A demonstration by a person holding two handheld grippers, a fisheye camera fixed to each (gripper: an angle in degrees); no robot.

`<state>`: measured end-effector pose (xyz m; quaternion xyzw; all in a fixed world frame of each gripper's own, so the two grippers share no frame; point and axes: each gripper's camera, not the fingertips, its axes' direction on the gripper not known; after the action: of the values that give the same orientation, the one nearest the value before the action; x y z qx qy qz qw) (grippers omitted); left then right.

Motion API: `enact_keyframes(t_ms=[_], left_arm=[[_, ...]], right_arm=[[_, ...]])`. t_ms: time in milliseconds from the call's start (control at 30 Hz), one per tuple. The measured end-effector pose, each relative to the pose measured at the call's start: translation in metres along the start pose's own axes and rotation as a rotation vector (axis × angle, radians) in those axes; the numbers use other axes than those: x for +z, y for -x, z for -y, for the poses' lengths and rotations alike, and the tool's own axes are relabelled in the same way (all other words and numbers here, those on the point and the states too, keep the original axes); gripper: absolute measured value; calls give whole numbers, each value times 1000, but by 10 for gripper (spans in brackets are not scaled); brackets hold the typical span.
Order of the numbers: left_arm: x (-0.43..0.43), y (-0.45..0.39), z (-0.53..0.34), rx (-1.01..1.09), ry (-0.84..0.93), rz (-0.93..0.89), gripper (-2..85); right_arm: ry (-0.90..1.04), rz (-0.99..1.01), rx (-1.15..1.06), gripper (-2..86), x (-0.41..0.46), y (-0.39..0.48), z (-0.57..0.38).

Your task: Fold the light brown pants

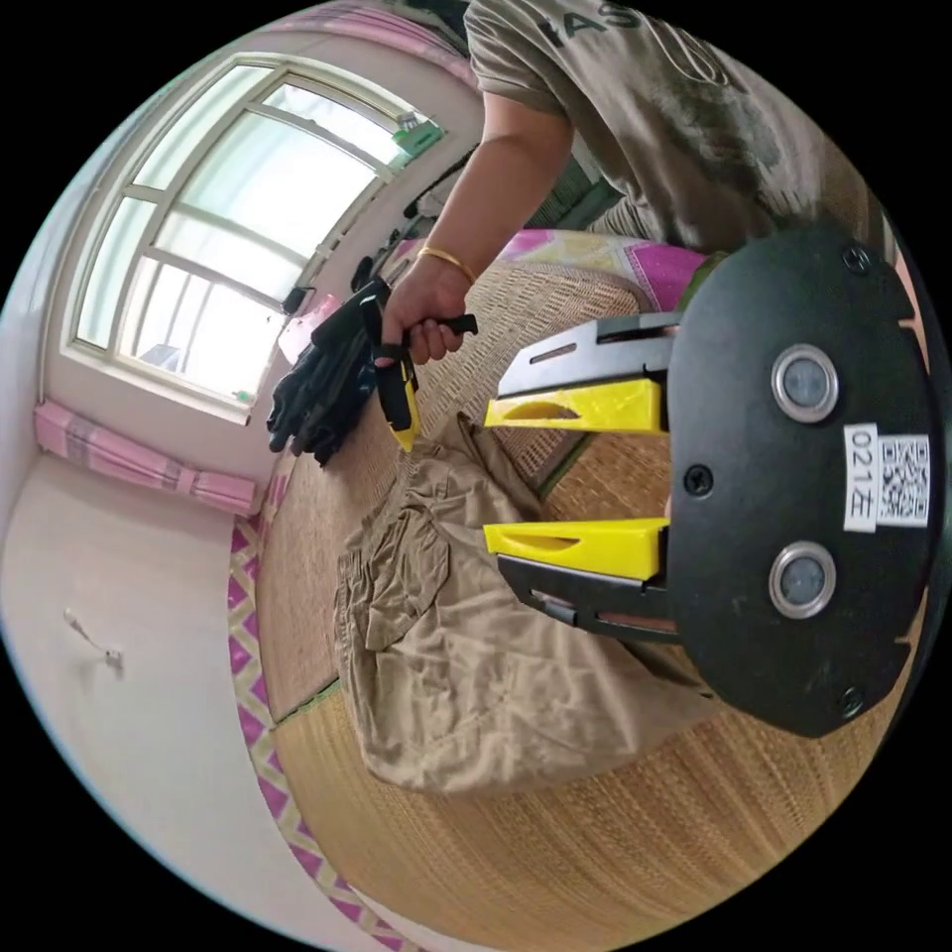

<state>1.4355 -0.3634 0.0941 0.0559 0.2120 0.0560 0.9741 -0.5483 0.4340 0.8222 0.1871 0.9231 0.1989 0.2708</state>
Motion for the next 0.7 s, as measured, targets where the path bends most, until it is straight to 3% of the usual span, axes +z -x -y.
enact_keyframes(t_ms=[100, 300, 367, 433, 567, 700], left_arm=[[27, -33, 27, 88, 35, 33, 135], [76, -98, 69, 249, 60, 217, 128], [89, -109, 76, 235, 67, 437, 65], [83, -112, 70, 239, 19, 545, 30], [11, -54, 37, 39, -102, 428, 13], [-112, 54, -37, -259, -319, 247, 10]], right_arm=[[-78, 39, -26, 23, -14, -16, -7], [-129, 200, -117, 11, -38, 4, -4], [-130, 224, -169, 13, -38, 24, -3], [-129, 221, -217, 17, -36, 42, -3], [-201, 77, -281, 46, -36, 46, -17], [-46, -20, -445, 74, 11, 44, -46]])
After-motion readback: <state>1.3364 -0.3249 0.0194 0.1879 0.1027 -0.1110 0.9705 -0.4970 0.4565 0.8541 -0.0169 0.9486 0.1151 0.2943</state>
